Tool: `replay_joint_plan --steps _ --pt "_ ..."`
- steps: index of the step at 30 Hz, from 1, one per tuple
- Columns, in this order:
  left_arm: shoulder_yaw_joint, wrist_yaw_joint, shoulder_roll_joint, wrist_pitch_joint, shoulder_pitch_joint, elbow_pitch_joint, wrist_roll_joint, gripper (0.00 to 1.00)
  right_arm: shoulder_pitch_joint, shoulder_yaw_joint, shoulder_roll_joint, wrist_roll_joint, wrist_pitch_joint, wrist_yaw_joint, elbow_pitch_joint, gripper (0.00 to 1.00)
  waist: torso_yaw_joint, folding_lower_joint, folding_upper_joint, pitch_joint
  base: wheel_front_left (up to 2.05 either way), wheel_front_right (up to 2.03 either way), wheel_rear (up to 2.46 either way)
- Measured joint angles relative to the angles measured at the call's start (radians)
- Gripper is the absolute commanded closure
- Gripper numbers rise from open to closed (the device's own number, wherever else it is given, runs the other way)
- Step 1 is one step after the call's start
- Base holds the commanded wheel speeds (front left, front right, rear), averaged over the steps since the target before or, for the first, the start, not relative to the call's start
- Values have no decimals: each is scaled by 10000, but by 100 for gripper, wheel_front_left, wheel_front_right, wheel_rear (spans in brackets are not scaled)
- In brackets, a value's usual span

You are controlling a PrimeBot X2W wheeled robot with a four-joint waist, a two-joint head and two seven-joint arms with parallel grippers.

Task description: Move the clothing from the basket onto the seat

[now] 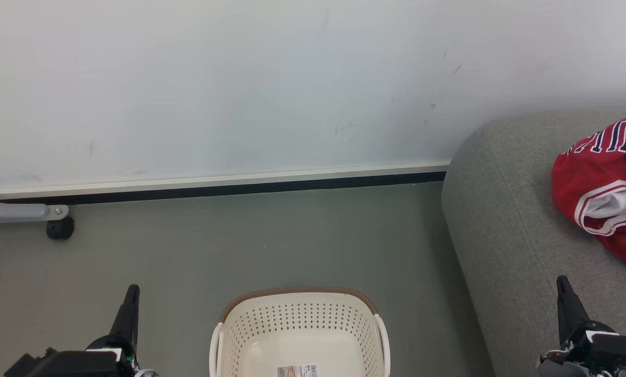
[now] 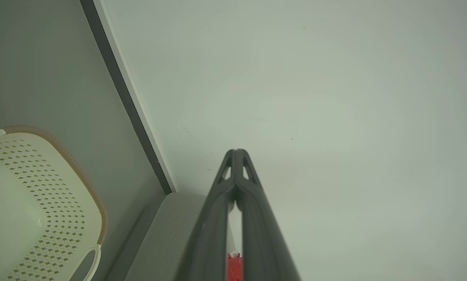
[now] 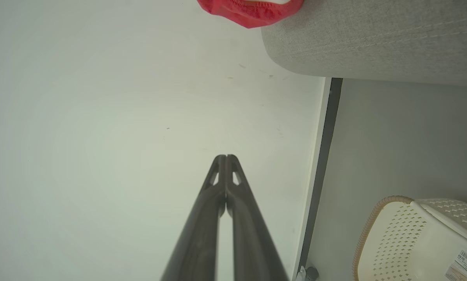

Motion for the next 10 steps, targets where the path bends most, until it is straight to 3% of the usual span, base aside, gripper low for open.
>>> replay_joint_plan --steps 10 --pt "0 0 0 0 0 0 0 100 0 0 0 0 0 0 -2 100 0 0 0 0 0 0 0"
